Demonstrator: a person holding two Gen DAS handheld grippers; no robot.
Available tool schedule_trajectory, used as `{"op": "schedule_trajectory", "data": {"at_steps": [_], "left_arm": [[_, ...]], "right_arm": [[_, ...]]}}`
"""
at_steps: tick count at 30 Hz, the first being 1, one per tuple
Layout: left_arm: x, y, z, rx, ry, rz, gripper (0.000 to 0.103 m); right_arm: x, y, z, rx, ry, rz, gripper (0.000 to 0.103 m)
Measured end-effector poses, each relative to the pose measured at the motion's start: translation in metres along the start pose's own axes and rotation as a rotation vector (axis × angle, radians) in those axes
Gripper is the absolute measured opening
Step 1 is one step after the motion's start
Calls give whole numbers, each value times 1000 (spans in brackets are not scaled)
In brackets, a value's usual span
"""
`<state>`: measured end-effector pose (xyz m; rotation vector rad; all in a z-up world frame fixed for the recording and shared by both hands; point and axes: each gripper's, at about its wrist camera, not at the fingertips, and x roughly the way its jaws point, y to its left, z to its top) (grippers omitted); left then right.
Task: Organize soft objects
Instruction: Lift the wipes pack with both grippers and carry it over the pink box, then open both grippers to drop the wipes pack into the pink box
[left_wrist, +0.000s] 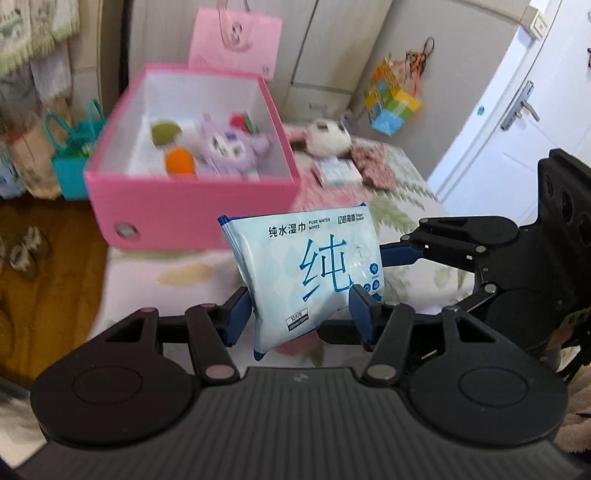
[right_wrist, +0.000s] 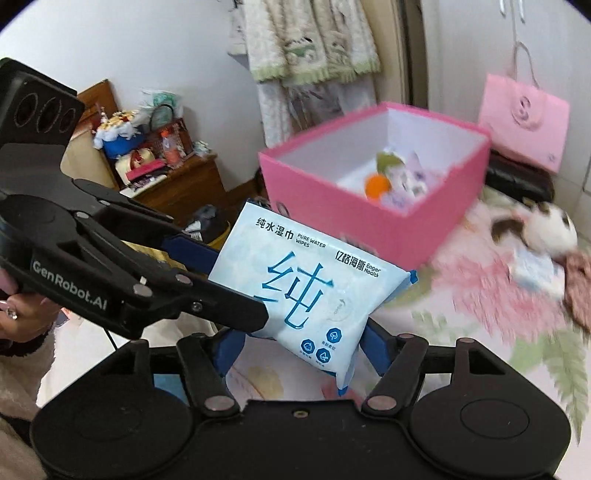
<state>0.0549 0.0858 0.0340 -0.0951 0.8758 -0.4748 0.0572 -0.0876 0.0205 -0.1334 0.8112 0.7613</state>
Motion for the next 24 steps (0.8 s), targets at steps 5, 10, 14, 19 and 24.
{"op": "schedule_trajectory", "data": {"at_steps": [5, 10, 14, 19, 24], "left_arm": [[-14, 12, 26, 23, -94, 28, 56], [-10, 28, 64, 14, -166, 17, 56], [3, 45, 89, -2, -189, -4, 56], [28, 67, 107, -43, -203, 34, 57], [57, 87, 114, -68, -194, 110, 57]], "right_arm": [[-1, 6, 38, -46, -77, -23, 80], [5, -12, 73, -15, -131, -37, 81], [16, -34, 94, 15, -169, -46, 81], [41, -55, 106, 51, -186, -42, 72], [75, -83, 113, 125, -124, 24, 50]]}}
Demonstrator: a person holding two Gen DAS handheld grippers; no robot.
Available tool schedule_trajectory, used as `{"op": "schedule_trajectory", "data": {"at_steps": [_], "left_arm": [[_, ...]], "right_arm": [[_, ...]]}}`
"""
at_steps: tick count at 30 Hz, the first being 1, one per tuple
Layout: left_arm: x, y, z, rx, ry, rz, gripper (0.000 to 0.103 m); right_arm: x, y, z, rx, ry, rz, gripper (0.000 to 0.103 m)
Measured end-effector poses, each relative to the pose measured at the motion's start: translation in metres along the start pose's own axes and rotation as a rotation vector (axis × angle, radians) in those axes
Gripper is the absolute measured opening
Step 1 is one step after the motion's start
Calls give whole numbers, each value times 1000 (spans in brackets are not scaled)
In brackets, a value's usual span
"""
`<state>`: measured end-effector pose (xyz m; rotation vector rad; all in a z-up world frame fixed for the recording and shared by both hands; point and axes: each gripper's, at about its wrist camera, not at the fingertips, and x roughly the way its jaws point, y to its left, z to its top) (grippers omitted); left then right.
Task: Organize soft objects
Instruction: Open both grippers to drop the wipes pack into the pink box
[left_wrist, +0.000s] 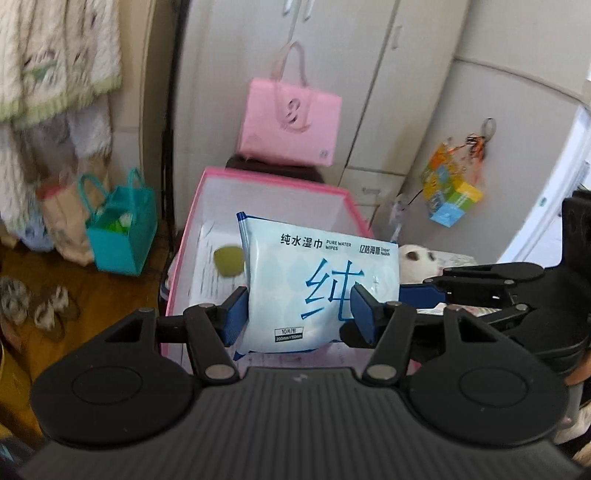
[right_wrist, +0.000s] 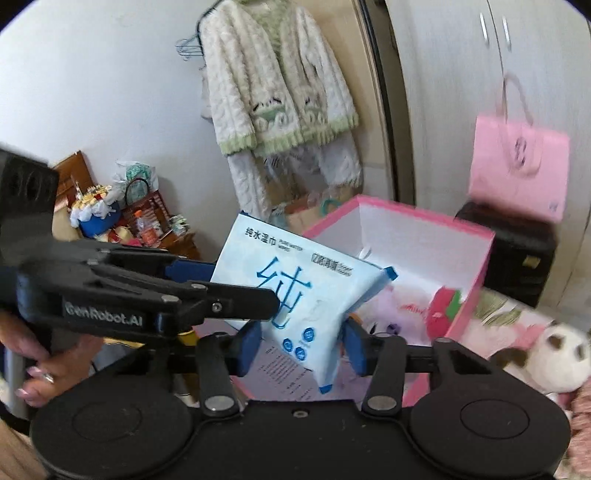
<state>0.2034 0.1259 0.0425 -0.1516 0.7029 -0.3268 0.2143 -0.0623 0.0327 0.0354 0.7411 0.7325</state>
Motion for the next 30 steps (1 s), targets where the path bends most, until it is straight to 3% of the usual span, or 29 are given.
{"op": "schedule_trajectory", "data": {"at_steps": [8, 12, 21, 30], "left_arm": [[42, 24, -3, -34, 106, 5, 57], [52, 21, -8, -12, 129, 43, 57], [39, 4, -15, 102, 43, 141, 61], [0, -3, -19, 63, -8, 89, 68]], "right_arm": [[43, -15, -7, 32, 94, -7, 50], [47, -8, -9, -41, 119, -27, 53], [50, 0, -9, -119, 136, -116, 54], [16, 7, -13, -143, 89, -141, 55]]}}
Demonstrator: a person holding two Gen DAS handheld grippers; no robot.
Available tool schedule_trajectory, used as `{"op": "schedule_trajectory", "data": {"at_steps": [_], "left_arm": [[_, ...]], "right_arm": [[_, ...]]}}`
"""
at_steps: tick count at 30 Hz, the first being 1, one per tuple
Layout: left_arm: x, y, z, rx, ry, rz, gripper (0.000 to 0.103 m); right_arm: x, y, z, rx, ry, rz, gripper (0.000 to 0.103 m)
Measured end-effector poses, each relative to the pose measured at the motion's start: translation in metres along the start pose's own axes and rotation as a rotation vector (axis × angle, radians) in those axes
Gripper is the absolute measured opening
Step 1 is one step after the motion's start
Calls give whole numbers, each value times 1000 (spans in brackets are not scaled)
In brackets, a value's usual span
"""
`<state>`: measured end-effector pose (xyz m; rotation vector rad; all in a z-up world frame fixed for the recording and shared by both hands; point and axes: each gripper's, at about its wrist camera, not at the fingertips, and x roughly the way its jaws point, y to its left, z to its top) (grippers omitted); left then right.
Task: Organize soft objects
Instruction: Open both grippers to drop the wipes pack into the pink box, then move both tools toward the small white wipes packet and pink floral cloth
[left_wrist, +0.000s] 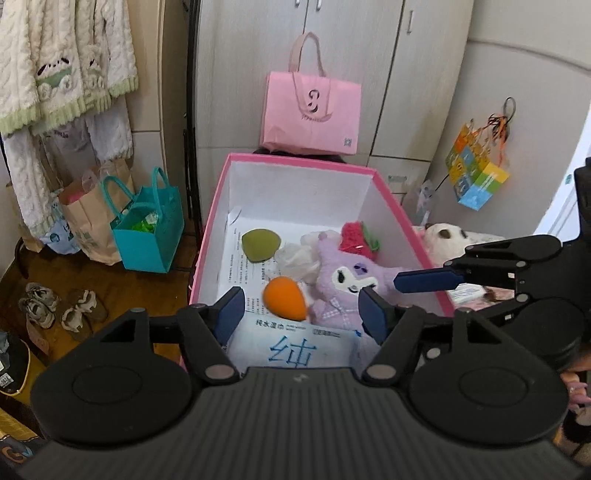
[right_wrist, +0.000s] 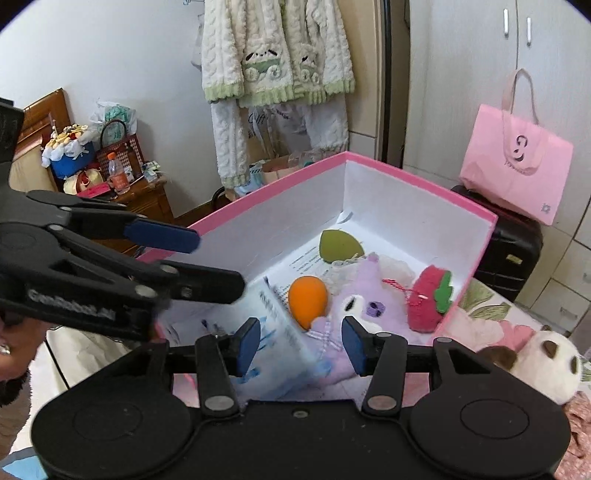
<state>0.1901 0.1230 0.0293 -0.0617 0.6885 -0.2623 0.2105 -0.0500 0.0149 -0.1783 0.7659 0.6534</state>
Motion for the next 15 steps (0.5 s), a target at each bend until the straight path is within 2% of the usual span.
{"op": "schedule_trajectory", "data": {"at_steps": [9, 15], "left_arm": [[-54, -17, -7, 7, -26, -88, 72], [-91, -38, -19, 84, -73, -113, 74]], "right_arm": [[-53, 18, -11, -59, -51, -52, 58], [-93, 34, -19, -119, -76, -79, 61]]}}
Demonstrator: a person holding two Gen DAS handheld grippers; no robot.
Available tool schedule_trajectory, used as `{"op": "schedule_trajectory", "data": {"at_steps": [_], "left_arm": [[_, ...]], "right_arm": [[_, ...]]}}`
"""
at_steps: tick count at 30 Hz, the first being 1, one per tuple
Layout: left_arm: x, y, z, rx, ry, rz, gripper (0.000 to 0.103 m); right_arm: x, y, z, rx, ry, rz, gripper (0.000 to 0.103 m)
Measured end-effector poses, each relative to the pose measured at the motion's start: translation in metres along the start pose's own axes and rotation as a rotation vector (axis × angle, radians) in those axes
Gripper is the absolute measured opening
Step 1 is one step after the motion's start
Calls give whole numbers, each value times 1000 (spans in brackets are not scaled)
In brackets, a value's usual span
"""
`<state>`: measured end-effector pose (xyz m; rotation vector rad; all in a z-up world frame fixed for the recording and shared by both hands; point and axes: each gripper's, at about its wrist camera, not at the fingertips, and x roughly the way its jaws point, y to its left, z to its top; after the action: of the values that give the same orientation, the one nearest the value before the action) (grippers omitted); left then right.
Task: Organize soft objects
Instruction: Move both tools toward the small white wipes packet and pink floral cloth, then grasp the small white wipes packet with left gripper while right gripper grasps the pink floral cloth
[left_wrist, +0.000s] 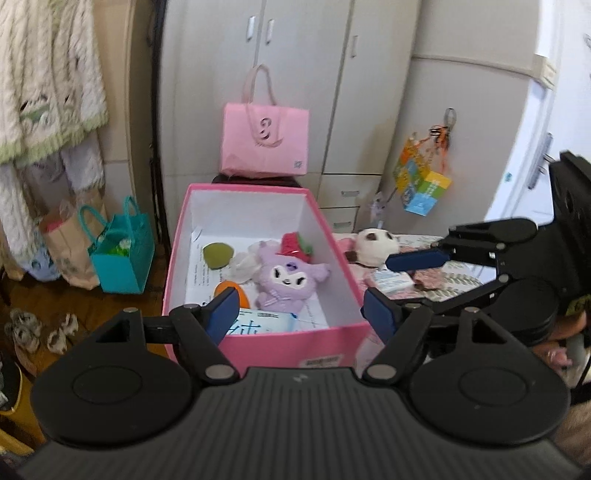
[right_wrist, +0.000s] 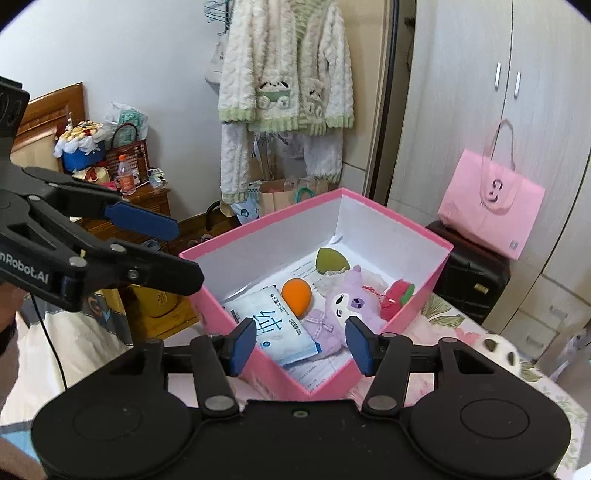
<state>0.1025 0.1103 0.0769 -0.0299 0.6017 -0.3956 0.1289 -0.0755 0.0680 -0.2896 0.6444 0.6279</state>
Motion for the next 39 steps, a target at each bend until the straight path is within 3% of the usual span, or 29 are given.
{"op": "schedule_trajectory", "data": {"at_steps": [9, 19, 23, 25, 31, 39], "left_arm": [[-31, -32, -12, 87, -24, -37, 79], [-26, -73, -20, 165, -19, -68, 85], [-8, -91, -21, 199, -1, -90, 85], [4, -99, -21, 197, 13, -104, 85], [44, -123, -24, 248, 32, -124, 85], [98, -145, -24, 226, 48, -149, 85]], "right_arm": [[-49, 8, -14, -46, -34, -56, 70], [-96, -23, -63, 41, -56, -117, 74], [-107, -50, -82, 163, -92, -134, 77], [-110, -59, -91, 180, -118, -146, 85], [-101, -96, -115, 248, -156, -195, 86], [-77, -144, -146, 269, -217, -231, 86]]}}
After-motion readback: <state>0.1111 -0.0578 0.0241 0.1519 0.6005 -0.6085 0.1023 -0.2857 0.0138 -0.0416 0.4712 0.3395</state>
